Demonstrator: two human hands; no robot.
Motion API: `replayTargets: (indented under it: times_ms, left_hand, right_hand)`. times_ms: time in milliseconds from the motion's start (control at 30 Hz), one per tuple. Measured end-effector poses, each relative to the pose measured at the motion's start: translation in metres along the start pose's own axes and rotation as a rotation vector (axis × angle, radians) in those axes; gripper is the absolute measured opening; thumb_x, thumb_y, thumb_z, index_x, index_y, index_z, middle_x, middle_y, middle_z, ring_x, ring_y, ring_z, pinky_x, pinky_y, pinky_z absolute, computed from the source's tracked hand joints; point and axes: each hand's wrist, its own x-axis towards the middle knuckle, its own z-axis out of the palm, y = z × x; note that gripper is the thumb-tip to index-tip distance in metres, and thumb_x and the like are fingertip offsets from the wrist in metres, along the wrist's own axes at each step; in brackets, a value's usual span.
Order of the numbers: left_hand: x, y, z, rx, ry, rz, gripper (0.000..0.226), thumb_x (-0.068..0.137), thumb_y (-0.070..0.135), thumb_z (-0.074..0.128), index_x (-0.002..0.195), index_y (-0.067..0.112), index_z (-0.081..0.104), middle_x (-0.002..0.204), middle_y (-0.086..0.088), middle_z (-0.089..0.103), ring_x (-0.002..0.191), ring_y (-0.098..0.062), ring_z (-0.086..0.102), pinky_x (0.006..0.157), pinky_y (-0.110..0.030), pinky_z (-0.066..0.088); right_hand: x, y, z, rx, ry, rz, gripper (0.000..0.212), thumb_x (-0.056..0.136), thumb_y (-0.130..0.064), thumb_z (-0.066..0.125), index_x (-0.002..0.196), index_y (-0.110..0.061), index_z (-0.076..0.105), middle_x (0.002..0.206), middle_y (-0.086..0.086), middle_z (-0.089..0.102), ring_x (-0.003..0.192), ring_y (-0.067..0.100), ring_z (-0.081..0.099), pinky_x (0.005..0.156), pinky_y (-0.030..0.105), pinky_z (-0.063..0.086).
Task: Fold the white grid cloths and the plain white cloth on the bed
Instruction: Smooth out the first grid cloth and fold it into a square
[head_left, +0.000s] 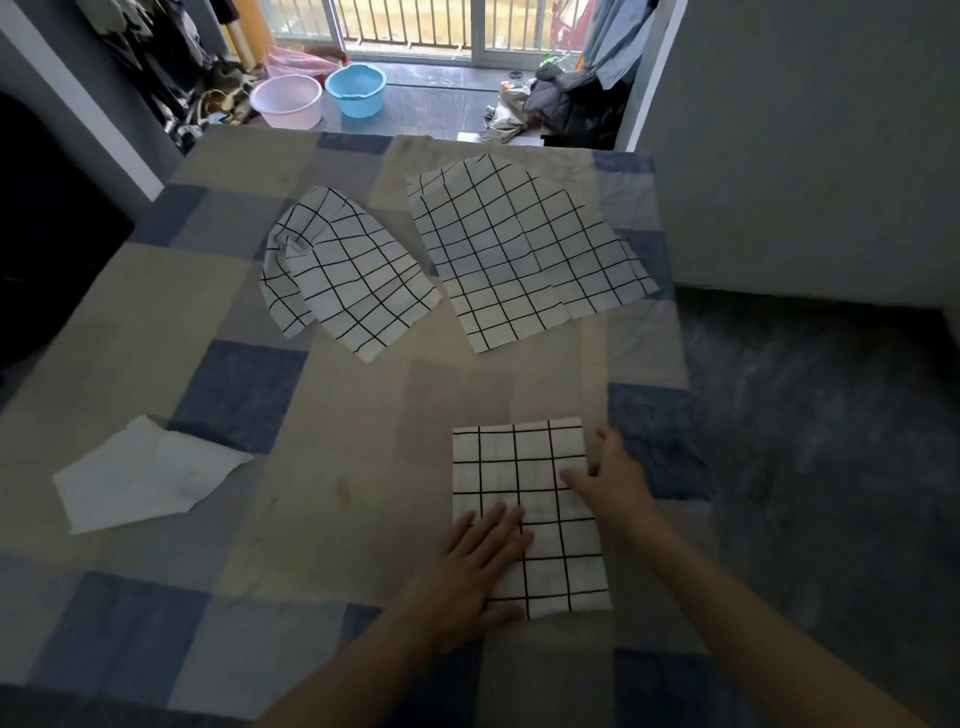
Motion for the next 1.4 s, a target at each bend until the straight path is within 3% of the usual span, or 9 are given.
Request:
replayTargets:
  times_ms: [133,367,567,667,767,867,967,1067,1400]
  left_hand:
    - [0.002,-0.001,0.005,0.01,0.0,-0.014,0.079,0.093,0.07,0.024,0.155,0.023,0.009,0.163,-0.004,0.008,0.149,-0.022,0.005,0.113,-0.044,0.01]
    - [0.002,0.0,0.003,0.021,0.005,-0.015,0.08,0.091,0.069,0.03,0.154,0.023,0.013,0.161,-0.004,0.016,0.148,-0.021,0.009,0.112,-0.044,0.013]
    - [0.005,-0.003,0.004,0.06,-0.026,0.011,0.076,0.094,0.068,0.019,0.154,0.021,0.017,0.161,-0.006,0.018,0.148,-0.022,0.008,0.113,-0.045,0.011]
    - [0.003,-0.003,0.006,0.059,-0.003,0.013,0.077,0.094,0.069,0.019,0.155,0.022,0.012,0.162,-0.005,0.013,0.149,-0.023,0.005,0.114,-0.045,0.008]
    - [0.003,-0.003,0.007,0.057,0.02,0.007,0.077,0.094,0.069,0.017,0.155,0.024,0.001,0.162,-0.004,0.01,0.149,-0.022,0.001,0.114,-0.045,0.007]
    - [0.003,-0.002,0.008,0.059,0.027,0.011,0.076,0.095,0.065,0.023,0.155,0.022,0.0,0.16,-0.007,0.015,0.149,-0.022,-0.003,0.115,-0.045,0.006]
    - [0.004,-0.003,0.011,0.088,0.011,0.03,0.079,0.091,0.06,0.034,0.154,0.015,0.018,0.161,-0.008,0.014,0.149,-0.024,-0.003,0.115,-0.045,0.004]
    - [0.004,-0.004,0.012,0.061,0.034,0.027,0.078,0.09,0.059,0.036,0.153,0.015,0.021,0.16,-0.008,0.018,0.149,-0.023,0.003,0.115,-0.045,0.007]
    - [-0.015,-0.007,0.01,0.097,0.075,0.04,0.057,0.103,0.051,0.018,0.155,0.029,0.013,0.163,-0.003,0.008,0.149,-0.024,0.007,0.116,-0.043,0.009]
  right_hand:
    - [-0.044,0.037,0.001,0.079,-0.073,0.083,0.071,0.085,-0.025,0.07,0.141,-0.021,0.026,0.096,-0.008,0.056,0.08,0.0,0.056,0.056,0.013,0.043]
    - [-0.095,0.07,0.013,0.196,-0.125,0.064,0.07,0.078,-0.019,0.076,0.127,-0.038,0.03,0.108,-0.011,0.061,0.091,0.0,0.062,0.069,0.014,0.05]
    - [-0.101,0.072,0.01,0.04,-0.076,-0.024,0.058,0.083,-0.034,0.07,0.129,-0.036,0.034,0.101,-0.021,0.055,0.091,-0.004,0.055,0.076,0.015,0.047]
    - [-0.097,0.074,0.014,-0.291,0.074,-0.074,0.041,0.088,-0.026,0.061,0.122,-0.027,0.038,0.112,-0.003,0.051,0.094,0.015,0.053,0.079,0.033,0.051]
    - [-0.089,0.065,0.034,-0.509,0.205,-0.269,0.051,0.083,-0.015,0.056,0.132,-0.016,0.04,0.124,0.011,0.046,0.104,0.026,0.051,0.085,0.041,0.051]
    - [-0.083,0.034,0.065,-0.521,0.183,-0.475,0.052,0.095,-0.035,0.039,0.143,-0.015,0.037,0.147,0.01,0.036,0.132,0.024,0.038,0.106,0.039,0.039]
    - [-0.08,0.024,0.092,-0.399,0.012,-0.418,0.064,0.095,-0.049,0.02,0.151,-0.02,0.023,0.159,0.005,0.015,0.145,0.017,0.015,0.117,0.035,0.02]
    - [-0.074,0.046,0.097,-0.541,-0.023,-0.435,0.066,0.095,-0.051,0.012,0.154,-0.021,0.008,0.162,0.0,0.001,0.147,0.009,-0.006,0.12,0.038,0.007]
    - [-0.073,0.08,0.073,-0.772,0.074,-0.37,0.064,0.098,-0.044,0.019,0.154,-0.019,0.001,0.161,0.0,-0.007,0.147,0.012,-0.01,0.116,0.035,-0.004]
